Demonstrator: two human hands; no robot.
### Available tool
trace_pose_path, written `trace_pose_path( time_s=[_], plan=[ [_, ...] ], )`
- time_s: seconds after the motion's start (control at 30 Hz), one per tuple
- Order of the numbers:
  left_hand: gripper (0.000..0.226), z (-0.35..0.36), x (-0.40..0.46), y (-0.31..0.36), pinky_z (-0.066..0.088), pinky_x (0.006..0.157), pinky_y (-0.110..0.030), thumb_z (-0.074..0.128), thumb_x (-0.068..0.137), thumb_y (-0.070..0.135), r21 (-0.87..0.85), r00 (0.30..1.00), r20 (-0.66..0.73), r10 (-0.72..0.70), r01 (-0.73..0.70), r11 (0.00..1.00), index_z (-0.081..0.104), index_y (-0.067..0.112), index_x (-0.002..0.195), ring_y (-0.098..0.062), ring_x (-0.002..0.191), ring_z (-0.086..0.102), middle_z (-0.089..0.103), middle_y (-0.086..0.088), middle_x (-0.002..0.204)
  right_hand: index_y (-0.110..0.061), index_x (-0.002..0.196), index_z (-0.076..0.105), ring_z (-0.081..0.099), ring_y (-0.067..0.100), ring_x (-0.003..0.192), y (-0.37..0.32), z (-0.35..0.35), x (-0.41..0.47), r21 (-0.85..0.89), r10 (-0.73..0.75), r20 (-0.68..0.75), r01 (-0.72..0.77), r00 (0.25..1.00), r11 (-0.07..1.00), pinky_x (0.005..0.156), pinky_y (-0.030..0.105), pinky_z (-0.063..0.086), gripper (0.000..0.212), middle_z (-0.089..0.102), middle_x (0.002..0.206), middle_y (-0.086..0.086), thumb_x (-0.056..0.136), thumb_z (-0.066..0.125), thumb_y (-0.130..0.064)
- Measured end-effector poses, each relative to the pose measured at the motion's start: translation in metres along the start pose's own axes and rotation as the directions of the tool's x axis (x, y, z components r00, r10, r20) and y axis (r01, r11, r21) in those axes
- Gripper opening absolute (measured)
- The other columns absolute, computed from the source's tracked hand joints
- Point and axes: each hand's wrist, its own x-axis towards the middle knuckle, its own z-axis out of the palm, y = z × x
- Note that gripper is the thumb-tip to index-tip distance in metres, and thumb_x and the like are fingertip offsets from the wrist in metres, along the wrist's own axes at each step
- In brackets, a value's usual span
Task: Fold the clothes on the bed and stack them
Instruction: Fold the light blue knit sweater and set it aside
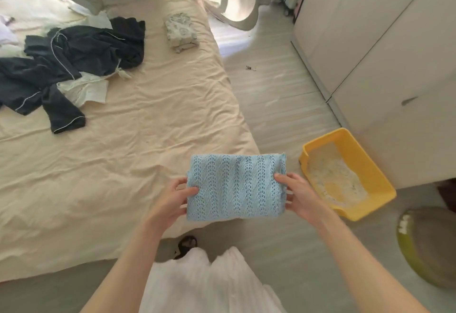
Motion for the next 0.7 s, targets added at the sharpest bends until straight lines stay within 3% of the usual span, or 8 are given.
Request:
trace_pose_path(
  time_s=[0.33, 0.5, 0.7],
  plan=[
    [0.029, 0.119, 0.033, 0.035, 0.054, 0.068, -0.041, 0.059, 0.086, -0.001, -0.132, 0.995, -0.104, -0.002, -0.012, 0.991, 0.052, 0.012, 0.111, -0.027, 0.085, 0.067, 0.069, -0.013, 0.098, -0.012, 0.111, 0.053, 0.065, 0.028, 0.088, -0.085, -0.098, 0.067, -0.134, 0.015, 0.089, -0.003, 0.996, 0.991, 0.068, 0.037, 0.055, 0.035, 0.065, 0.105, 0.011, 0.084, 0.067, -0.029],
    [0.033, 0.206, 0.107, 0.110, 0.051, 0.072, -0.038, 0.054, 0.086, -0.002, -0.079, 1.000, -0.021, 0.009, -0.010, 0.997, 0.053, 0.009, 0.117, -0.024, 0.089, 0.064, 0.065, -0.010, 0.103, -0.016, 0.107, 0.052, 0.063, 0.026, 0.087, -0.175, -0.155, 0.126, -0.172, -0.008, 0.006, 0.009, 1.000, 0.985, 0.064, 0.034, 0.051, 0.034, 0.064, 0.103, 0.008, 0.082, 0.069, -0.032],
    [0.029, 0.264, 0.170, 0.200, 0.051, 0.061, -0.034, 0.059, 0.085, 0.000, -0.181, 0.998, -0.049, 0.042, -0.050, 0.982, 0.052, 0.017, 0.106, -0.018, 0.082, 0.066, 0.066, -0.006, 0.097, -0.019, 0.102, 0.052, 0.061, 0.023, 0.079, -0.294, -0.188, 0.204, -0.215, -0.027, -0.021, 0.022, 0.999, 0.976, 0.060, 0.033, 0.050, 0.019, 0.063, 0.095, 0.004, 0.089, 0.063, -0.027]
  ],
)
